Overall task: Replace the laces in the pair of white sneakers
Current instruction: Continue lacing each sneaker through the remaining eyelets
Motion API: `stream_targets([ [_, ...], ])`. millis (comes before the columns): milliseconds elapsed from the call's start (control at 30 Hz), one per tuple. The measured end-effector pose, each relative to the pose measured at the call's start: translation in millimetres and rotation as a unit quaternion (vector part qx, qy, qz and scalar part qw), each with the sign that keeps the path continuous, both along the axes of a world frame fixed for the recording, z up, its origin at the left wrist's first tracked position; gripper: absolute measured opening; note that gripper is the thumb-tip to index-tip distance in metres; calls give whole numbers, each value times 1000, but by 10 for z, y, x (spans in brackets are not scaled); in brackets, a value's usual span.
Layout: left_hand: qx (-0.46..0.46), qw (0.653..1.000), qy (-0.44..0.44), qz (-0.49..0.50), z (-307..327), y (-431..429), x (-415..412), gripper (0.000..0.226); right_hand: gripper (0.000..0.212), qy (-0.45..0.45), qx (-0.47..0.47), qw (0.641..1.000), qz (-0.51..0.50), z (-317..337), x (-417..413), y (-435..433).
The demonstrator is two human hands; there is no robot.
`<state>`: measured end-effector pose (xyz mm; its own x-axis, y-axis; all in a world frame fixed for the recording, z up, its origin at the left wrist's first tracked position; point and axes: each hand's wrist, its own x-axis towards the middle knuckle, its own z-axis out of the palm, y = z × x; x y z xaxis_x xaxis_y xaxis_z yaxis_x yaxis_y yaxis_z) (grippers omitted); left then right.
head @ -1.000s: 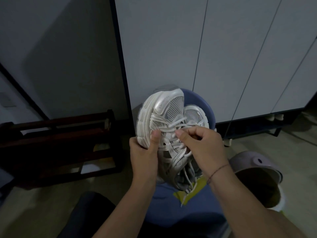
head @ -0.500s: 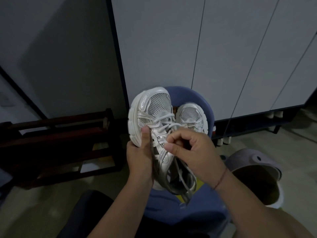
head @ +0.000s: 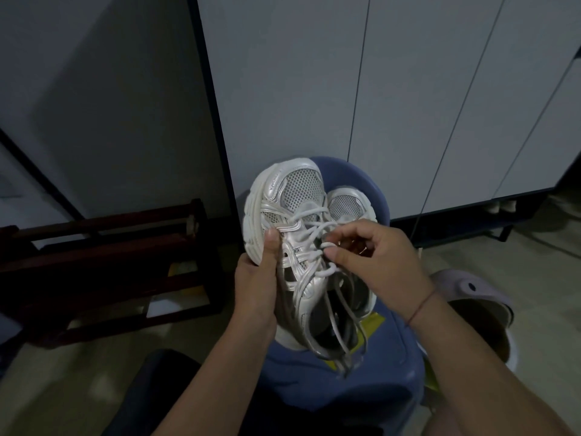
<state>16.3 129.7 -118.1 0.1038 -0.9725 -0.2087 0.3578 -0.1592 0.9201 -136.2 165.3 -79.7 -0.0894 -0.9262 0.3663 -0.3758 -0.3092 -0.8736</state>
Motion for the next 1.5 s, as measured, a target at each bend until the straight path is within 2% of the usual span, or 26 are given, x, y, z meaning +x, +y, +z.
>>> stream_targets([
  [100,-4,1000,-5,0,-13,3,-7,70,16,71,-7,997,-26,2,-14,-9],
  [133,-3,1000,-5,1,-13,1,-4,68,14,59,-1,998,-17,-1,-22,-18],
  [167,0,1000,0,1,-6,-5,3,63,11,1,12,1000,2,-7,-30,-27],
  [200,6,1000,13,0,0,-19,17,55,6,-101,33,994,32,-9,-35,-31],
  [267,19,999,38,1,19,-59,43,42,11,-327,81,938,82,-8,-34,-48],
  [300,23,999,36,3,24,-76,50,40,15,-378,96,917,86,-7,-30,-47],
  [333,23,999,29,10,24,-85,60,40,15,-380,107,915,81,-22,-30,-54],
  [367,22,999,20,19,21,-91,65,43,13,-333,109,934,67,-37,-35,-63],
  [400,20,999,14,28,12,-94,70,47,9,-249,96,962,49,-47,-40,-60],
  [467,10,999,8,40,-6,-100,78,55,16,-92,45,995,13,-64,-50,-63],
  [600,-17,999,-22,37,-49,-102,72,73,38,76,-31,997,-16,-79,16,-64],
  [667,-26,998,-44,33,-61,-86,57,77,35,127,-65,989,-39,-105,58,-69],
  [700,-29,998,-50,32,-61,-77,51,78,31,122,-72,989,-44,-123,59,-85],
  [767,-28,998,-50,30,-50,-77,50,72,28,29,-50,998,-31,-130,35,-115],
  [833,-13,999,-23,27,-26,-93,67,59,30,-132,-9,991,-8,-117,-5,-134],
  [900,3,1000,8,24,-8,-100,77,51,30,-280,14,960,-7,-97,-30,-152],
  [967,8,1000,14,22,-6,-95,59,45,34,-407,35,913,-8,-79,-32,-177],
  [1033,5,1000,17,18,-9,-82,33,43,43,-480,66,875,-13,-111,-40,-207],
  [1067,1,1000,18,19,-13,-79,24,47,43,-473,76,877,-25,-131,-45,-209],
  [1100,-4,1000,17,25,-22,-78,19,54,39,-414,80,905,-54,-144,-61,-203],
  [1167,-20,999,1,50,-48,-74,13,67,23,-192,53,970,-140,-140,-95,-150],
  [1200,-28,997,-8,66,-61,-71,12,71,18,-109,23,979,-171,-118,-98,-112],
  [1233,-35,996,-17,79,-67,-64,12,73,16,-65,-7,981,-182,-85,-72,-70],
  [1300,-46,994,-31,97,-61,-48,0,63,20,-21,-17,988,-154,-25,37,12],
  [1367,-56,992,-37,111,-59,-31,-26,48,30,25,28,991,-131,-13,144,49],
  [1500,-92,987,-53,124,-73,51,-85,53,48,62,78,983,-155,-36,183,36],
])
